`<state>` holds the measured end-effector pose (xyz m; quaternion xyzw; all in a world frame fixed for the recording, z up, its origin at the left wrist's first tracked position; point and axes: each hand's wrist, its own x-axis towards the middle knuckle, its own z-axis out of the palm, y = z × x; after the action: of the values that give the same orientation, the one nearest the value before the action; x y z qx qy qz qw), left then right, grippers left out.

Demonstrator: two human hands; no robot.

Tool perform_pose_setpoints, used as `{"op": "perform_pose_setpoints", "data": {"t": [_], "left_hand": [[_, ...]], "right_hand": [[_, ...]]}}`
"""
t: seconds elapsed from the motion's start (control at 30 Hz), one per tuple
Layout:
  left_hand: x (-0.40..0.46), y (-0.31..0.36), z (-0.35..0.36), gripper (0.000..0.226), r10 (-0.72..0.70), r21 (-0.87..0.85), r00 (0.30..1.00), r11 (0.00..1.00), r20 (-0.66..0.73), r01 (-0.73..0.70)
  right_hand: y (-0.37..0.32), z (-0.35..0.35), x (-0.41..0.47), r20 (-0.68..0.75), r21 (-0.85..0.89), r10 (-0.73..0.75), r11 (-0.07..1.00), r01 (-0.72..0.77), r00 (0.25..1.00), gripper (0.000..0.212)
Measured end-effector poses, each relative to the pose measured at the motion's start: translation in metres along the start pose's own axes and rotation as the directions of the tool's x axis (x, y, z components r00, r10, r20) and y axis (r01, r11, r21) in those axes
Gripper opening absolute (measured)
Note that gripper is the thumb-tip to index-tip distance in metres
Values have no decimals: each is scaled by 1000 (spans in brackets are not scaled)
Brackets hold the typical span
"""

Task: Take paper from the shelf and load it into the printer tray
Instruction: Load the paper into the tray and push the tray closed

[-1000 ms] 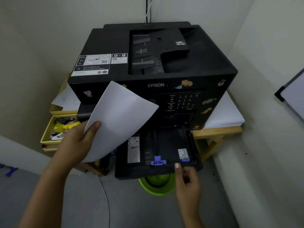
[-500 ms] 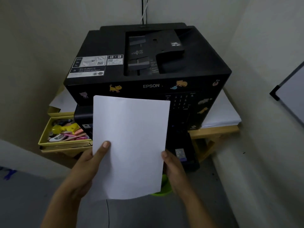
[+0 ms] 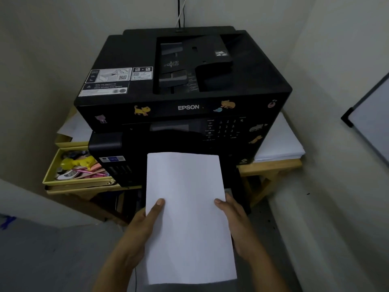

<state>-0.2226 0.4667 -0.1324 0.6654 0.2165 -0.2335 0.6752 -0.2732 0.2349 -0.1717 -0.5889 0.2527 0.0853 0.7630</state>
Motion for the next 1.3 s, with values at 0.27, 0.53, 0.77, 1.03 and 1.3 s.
{"op": "perform_pose_setpoints", "data": {"t": [0.27,0.53,0.77,1.03,1.3], "left_hand": [[6,-20,8,91,-56,-82,998,995,-35,53],[22,-37,-2,45,-167,21,986,986,-11,167],[29,-37,4,50,-155,72,987,985,-46,158],[33,-35,11,47,-124,141,991,982,-39,129],[53,-38,7,97,-324,-12,944,946,-66,324]], "right_hand": [[-5,-1,1,-43,-50,43,998,-45,998,28],[-4,-6,3,-84,-204,124,969,-139,989,23],[-8,-1,8,-74,-235,133,961,-147,988,26],[-9,-2,21,-41,-291,101,951,-109,994,23],[-8,-8,29,-38,-442,113,889,-118,993,23]]}}
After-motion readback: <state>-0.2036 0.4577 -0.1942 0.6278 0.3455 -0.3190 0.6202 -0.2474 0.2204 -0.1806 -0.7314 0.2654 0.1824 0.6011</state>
